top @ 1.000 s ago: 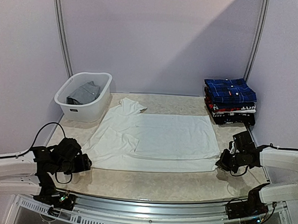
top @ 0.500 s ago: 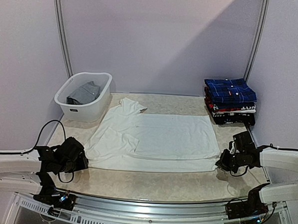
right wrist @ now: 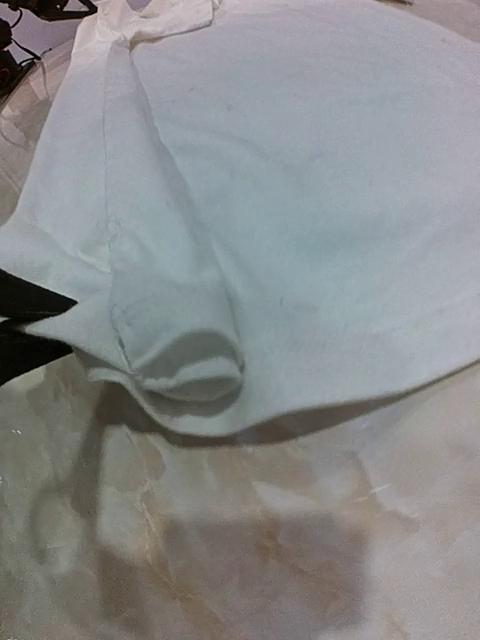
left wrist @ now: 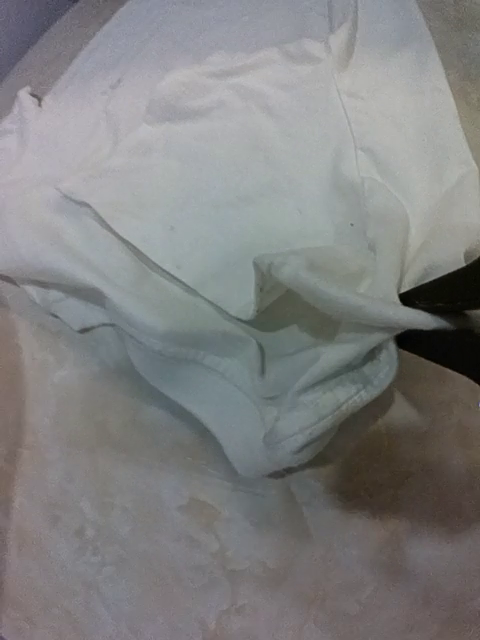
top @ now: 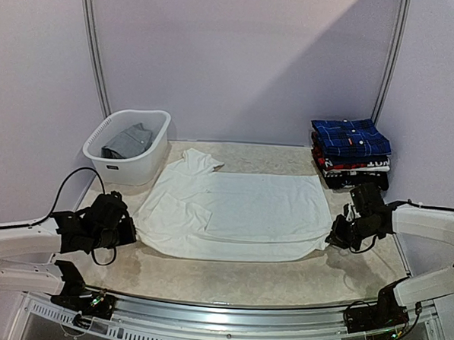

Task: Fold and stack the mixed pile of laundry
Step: Pick up the 1/3-folded T-shirt from the center of the board, then move the 1/3-folded T-shirt to the center of the board.

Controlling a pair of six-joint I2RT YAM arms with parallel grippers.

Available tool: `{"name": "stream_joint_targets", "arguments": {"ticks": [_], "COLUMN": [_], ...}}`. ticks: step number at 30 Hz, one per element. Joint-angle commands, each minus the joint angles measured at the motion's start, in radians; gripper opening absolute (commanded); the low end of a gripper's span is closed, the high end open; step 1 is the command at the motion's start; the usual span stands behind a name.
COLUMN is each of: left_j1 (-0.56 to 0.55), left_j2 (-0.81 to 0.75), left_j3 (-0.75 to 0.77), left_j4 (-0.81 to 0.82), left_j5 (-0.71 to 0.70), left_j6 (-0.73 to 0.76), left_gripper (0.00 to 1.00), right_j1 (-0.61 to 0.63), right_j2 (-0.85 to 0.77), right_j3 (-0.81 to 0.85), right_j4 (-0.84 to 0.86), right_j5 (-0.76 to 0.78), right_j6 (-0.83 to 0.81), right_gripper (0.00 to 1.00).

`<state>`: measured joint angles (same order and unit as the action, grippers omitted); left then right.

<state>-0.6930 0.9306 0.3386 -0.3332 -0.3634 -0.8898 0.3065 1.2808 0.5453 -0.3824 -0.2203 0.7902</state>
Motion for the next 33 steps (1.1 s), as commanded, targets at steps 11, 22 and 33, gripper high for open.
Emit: {"name": "stream_joint_targets", "arguments": {"ticks": [11,22,33], "left_j1": [0.009,0.006,0.004], "left_j2": [-0.187,-0.256,-0.346], "left_j3": [-0.034,-0.049,-0.027], "left_j4": [-0.3,-0.353,-0.401], "left_j5": [0.092,0.155,0.132], "left_j6": [-0.07,-0.085,-0.081], "left_gripper": [0.0,0.0,0.79], "right_j1": [-0.001,-0.002,-0.001], "right_j2": [-0.203,-0.353,-0.398], "right_j3": [-0.046,-0.066,-0.086], "right_j4": [-0.394,-0.468,-0.471], "right_j5": [0.155,0.196,0.252], "right_j6": [-0.019,0.038,0.078], "right_gripper": [0.0,0.0,0.44]}}
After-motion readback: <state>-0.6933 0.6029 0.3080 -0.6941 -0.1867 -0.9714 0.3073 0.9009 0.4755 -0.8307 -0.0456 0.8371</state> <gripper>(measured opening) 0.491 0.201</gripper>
